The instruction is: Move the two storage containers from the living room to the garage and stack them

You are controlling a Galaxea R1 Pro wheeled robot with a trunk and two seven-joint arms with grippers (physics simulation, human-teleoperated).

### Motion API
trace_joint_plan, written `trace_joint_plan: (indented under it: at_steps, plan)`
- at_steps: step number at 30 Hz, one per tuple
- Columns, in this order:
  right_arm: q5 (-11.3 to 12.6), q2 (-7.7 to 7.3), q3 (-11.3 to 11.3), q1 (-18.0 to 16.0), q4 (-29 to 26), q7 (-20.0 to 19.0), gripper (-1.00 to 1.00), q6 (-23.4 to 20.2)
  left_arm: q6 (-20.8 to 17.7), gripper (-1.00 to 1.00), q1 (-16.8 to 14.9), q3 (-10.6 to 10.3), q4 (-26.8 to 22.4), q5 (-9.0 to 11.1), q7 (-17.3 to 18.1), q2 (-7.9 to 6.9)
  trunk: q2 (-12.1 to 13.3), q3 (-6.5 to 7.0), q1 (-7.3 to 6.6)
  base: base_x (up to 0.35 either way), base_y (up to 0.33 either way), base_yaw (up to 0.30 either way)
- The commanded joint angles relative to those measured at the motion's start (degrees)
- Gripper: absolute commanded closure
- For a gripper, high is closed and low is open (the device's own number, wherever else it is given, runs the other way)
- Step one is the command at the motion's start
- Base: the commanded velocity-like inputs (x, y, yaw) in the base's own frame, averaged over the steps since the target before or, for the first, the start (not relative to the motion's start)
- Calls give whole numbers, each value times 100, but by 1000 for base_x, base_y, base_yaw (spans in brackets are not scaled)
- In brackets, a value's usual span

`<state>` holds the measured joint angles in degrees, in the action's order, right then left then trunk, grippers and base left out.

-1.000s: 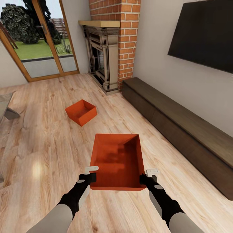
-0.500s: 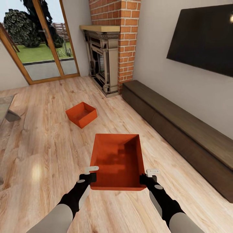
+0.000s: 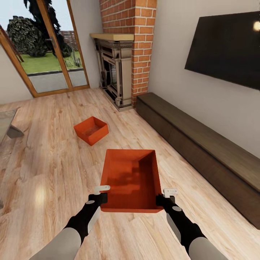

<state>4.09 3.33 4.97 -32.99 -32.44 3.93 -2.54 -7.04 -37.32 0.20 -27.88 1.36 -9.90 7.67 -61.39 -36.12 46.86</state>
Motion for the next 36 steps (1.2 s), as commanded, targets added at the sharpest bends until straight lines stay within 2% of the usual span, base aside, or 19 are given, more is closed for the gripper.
trace_joint_plan:
  at_steps: [1, 36]
  plan:
    - [13, -8, -1, -1, -7, 117, 100, -27, -43, 100, -3, 68, -24, -75, -497, -4, -3, 5, 0, 0, 0, 0]
    - [13, -8, 12, 3, -7, 115, 100, -27, -43, 100, -3, 82, 2, -29, -496, -2, -3, 321, 0, 0, 0, 0]
